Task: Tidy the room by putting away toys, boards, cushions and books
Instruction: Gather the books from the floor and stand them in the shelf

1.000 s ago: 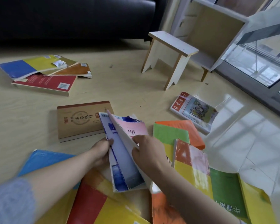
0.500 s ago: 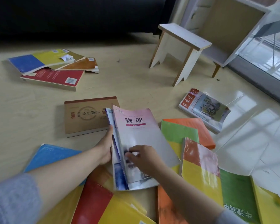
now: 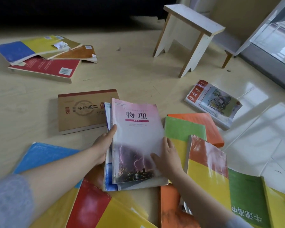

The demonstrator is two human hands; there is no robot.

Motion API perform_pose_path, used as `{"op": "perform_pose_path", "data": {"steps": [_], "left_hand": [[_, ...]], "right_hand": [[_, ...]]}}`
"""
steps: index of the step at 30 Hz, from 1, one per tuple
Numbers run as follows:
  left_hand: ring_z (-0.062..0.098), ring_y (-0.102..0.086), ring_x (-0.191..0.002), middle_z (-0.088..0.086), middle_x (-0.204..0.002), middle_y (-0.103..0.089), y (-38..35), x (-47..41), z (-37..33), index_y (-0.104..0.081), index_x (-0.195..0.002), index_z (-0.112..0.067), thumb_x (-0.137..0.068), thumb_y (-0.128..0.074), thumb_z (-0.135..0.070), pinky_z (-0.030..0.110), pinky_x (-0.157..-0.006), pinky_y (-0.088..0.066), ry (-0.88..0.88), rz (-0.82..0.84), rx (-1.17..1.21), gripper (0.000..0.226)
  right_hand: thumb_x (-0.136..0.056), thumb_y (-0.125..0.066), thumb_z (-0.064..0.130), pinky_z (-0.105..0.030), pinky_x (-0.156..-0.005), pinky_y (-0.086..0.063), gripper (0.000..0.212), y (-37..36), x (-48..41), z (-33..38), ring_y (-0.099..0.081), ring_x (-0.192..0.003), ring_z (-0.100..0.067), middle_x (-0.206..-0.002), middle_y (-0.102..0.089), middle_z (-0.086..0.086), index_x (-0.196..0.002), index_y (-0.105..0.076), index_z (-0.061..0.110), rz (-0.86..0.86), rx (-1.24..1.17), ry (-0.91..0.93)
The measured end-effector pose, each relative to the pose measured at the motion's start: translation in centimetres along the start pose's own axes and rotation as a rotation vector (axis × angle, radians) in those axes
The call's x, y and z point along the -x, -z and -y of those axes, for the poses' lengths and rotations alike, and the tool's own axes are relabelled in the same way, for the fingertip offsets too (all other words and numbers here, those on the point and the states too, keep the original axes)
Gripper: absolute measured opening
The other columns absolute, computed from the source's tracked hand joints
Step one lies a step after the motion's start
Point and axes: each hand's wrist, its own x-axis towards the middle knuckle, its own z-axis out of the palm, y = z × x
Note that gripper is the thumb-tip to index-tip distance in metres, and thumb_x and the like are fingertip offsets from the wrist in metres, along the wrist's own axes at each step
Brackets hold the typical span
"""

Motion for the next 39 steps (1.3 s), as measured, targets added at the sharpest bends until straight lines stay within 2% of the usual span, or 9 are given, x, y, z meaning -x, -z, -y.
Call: {"op": "perform_pose_path", "data": {"steps": [4,7,10,13,17,22,26,31,39], "left_hand": [[0.020,-0.056,-0.083,0.005,-0.096,-0.063,-0.5,-0.1,0.4,-0.059,-0.110,-0.013,-0.088,-0.056,-0.051,0.032,-0.081,-0.044,-0.089,-0.126,-0.045,0.044],[0.021,-0.052,-0.063,0.004,-0.070,-0.057,-0.7,0.1,1.1,-0.061,-0.096,-0.008,-0.091,-0.059,-0.038,0.029,-0.060,-0.040,-0.189,-0.239,-0.117,0.031],[0.025,-0.057,-0.075,0.002,-0.078,-0.063,-0.8,1.5,0.9,-0.063,-0.096,-0.008,-0.090,-0.061,-0.034,0.031,-0.069,-0.042,-0.285,-0.281,-0.192,0.027],[0.021,-0.058,-0.069,0.003,-0.077,-0.065,-0.6,3.4,-1.2,-0.063,-0.094,-0.003,-0.089,-0.063,-0.031,0.033,-0.067,-0.043,-0.432,-0.254,-0.257,0.029],[0.000,-0.058,-0.062,-0.018,-0.063,-0.065,-1.5,6.5,-4.2,-0.064,-0.086,-0.022,-0.090,-0.063,-0.025,0.022,-0.060,-0.042,-0.647,-0.177,-0.265,0.005],[-0.002,-0.061,-0.069,-0.018,-0.074,-0.068,-2.5,9.2,-6.6,-0.065,-0.088,-0.027,-0.082,-0.065,-0.042,0.016,-0.067,-0.045,-0.865,-0.137,-0.295,0.015],[0.004,-0.061,-0.082,-0.013,-0.087,-0.065,-2.3,9.3,-6.9,-0.057,-0.094,-0.033,-0.077,-0.053,-0.058,0.023,-0.072,-0.052,-0.974,-0.225,-0.311,0.030],[0.021,-0.059,-0.091,0.002,-0.095,-0.060,-0.6,6.8,-6.7,-0.051,-0.104,-0.027,-0.089,-0.046,-0.057,0.044,-0.074,-0.053,-0.931,-0.358,-0.504,0.034],[0.024,-0.053,-0.093,0.012,-0.101,-0.057,0.4,7.5,-4.8,-0.047,-0.101,-0.018,-0.083,-0.046,-0.048,0.028,-0.071,-0.043,-0.863,-0.350,-0.280,0.035]], "right_hand": [[-0.095,-0.052,0.032,-0.032,-0.119,-0.003,0.082,-2.0,3.2,1.3,0.001,-0.149,-0.026,-0.161,0.003,-0.011,-0.153,0.001,0.010,0.075,-0.004,-0.009],[-0.097,-0.048,0.023,-0.028,-0.118,-0.002,0.077,-2.3,4.3,1.4,0.002,-0.149,-0.023,-0.161,0.003,-0.008,-0.153,0.003,0.010,0.053,-0.103,-0.036],[-0.095,-0.051,0.019,-0.024,-0.115,-0.018,0.072,-1.7,4.9,0.9,-0.019,-0.146,-0.018,-0.157,-0.022,-0.003,-0.153,-0.010,0.009,0.013,-0.263,-0.045],[-0.089,-0.062,0.023,-0.028,-0.086,-0.050,0.043,-0.4,4.4,0.7,-0.061,-0.108,-0.018,-0.120,-0.062,0.002,-0.127,-0.043,0.016,0.013,-0.531,-0.108],[-0.086,-0.066,0.044,-0.031,-0.078,-0.054,0.048,2.0,1.3,1.0,-0.065,-0.096,-0.014,-0.113,-0.066,-0.003,-0.119,-0.050,0.012,0.081,-0.899,-0.163],[-0.085,-0.053,0.053,-0.030,-0.076,-0.055,0.060,6.2,-0.6,2.2,-0.065,-0.107,-0.017,-0.124,-0.065,-0.002,-0.133,-0.051,0.016,0.149,-1.433,-0.125],[-0.067,-0.072,0.051,-0.030,-0.072,-0.058,0.080,8.1,0.1,3.7,-0.070,-0.099,-0.017,-0.118,-0.069,-0.006,-0.132,-0.050,0.009,-0.038,-1.652,0.014],[-0.089,-0.058,0.034,-0.028,-0.063,-0.058,0.036,8.4,2.2,4.9,-0.072,-0.086,-0.018,-0.100,-0.072,-0.002,-0.117,-0.054,0.011,-0.269,-1.446,0.160],[-0.087,-0.055,0.038,-0.036,-0.086,-0.056,0.044,5.6,3.9,6.0,-0.065,-0.107,-0.019,-0.117,-0.066,-0.003,-0.127,-0.048,0.019,-0.324,-1.353,0.232]]}}
